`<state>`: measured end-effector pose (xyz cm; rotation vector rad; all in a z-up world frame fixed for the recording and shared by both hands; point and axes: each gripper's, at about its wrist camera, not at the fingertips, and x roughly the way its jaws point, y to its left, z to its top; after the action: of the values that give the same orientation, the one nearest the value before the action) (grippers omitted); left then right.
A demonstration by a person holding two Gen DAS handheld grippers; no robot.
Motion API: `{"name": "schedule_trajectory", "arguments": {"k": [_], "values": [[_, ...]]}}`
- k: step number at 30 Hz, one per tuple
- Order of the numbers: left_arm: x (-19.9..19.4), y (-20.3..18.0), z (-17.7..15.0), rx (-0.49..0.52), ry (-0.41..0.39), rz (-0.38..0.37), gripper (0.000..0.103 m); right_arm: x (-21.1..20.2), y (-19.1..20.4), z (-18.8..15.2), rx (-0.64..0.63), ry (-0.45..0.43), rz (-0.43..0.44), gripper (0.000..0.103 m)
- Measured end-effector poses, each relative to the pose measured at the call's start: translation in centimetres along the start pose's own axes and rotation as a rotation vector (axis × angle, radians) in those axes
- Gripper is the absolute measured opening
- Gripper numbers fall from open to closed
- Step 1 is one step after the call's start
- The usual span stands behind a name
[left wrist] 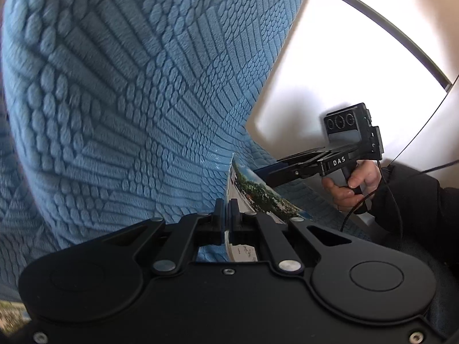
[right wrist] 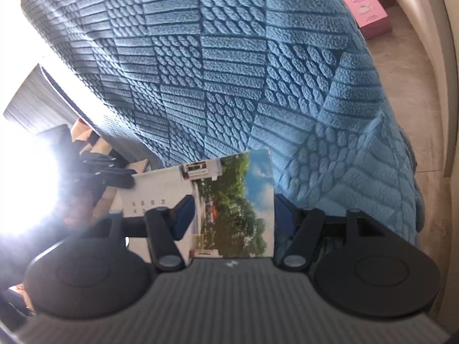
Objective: Organize objects
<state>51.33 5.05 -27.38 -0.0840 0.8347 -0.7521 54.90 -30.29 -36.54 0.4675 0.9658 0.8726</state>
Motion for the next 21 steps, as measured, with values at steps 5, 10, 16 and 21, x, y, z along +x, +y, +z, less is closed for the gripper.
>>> {"name": "schedule_trajectory", "arguments": {"k": [5, 10, 16, 21], "values": [[-0.2, 0.0, -0.7, -0.005, 0.026, -0.02, 0.002, -0.7, 1.0, -0.1, -0.006, -0.055, -0.022, 0.022], [0.4, 0.4, -1.3, -0.001, 0.096, -0.031, 0.005, -1.6, 2.6, 0.0, -0.07, -0.096, -0.006, 0.006], [3.0, 0.7, -1.8, 0.033, 0.227, -0.05, 0.011, -1.6, 3.3, -0.1, -0.088, -0.096, -0.007, 0.006], [4.8, 0.3, -1.2, 0.041, 0.257, -0.061, 0.016, -1.3, 3.4, -0.2, -0.078, -0.089, -0.021, 0.006]]}}
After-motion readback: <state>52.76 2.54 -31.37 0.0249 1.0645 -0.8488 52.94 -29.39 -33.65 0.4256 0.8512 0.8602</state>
